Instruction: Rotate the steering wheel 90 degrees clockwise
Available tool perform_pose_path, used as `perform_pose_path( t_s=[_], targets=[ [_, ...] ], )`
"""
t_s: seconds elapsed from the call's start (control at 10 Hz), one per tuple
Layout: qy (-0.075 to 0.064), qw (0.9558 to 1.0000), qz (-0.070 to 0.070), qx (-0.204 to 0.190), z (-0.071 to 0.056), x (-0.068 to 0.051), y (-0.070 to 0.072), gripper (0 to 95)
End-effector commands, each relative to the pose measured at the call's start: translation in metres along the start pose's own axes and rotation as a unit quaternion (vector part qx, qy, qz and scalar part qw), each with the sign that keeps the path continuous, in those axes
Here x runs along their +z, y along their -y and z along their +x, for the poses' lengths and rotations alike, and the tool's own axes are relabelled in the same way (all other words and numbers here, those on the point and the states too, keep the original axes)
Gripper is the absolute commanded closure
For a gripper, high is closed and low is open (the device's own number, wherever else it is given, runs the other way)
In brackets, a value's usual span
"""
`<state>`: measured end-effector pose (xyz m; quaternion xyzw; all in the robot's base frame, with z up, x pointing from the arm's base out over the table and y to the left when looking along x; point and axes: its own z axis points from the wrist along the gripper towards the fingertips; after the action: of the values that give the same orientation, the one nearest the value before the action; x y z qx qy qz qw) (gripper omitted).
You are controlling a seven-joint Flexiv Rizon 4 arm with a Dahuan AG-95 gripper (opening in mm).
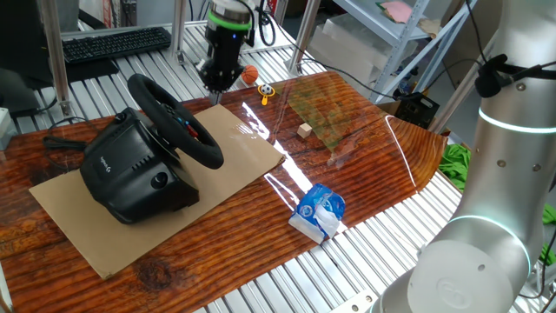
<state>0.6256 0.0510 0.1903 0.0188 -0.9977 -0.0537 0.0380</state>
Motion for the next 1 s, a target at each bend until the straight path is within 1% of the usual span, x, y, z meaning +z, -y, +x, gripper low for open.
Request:
perform_pose_path(
  t_s=[0.1, 0.4, 0.6, 0.7, 1.0],
  targets=[
    [0.002, 1.0, 0.0, 0.0, -0.0017, 0.0068, 0.0028, 95.0],
    [0.002, 1.0, 0.002, -0.005, -0.0001, 0.0099, 0.0088, 95.0],
    [0.003, 1.0, 0.002, -0.004, -0.0001, 0.0109, 0.0101, 95.0],
    [0.001, 1.0, 0.001, -0.002, -0.0002, 0.0111, 0.0102, 95.0],
    [0.001, 1.0, -0.002, 0.002, -0.001, 0.0126, 0.0101, 95.0]
  ],
)
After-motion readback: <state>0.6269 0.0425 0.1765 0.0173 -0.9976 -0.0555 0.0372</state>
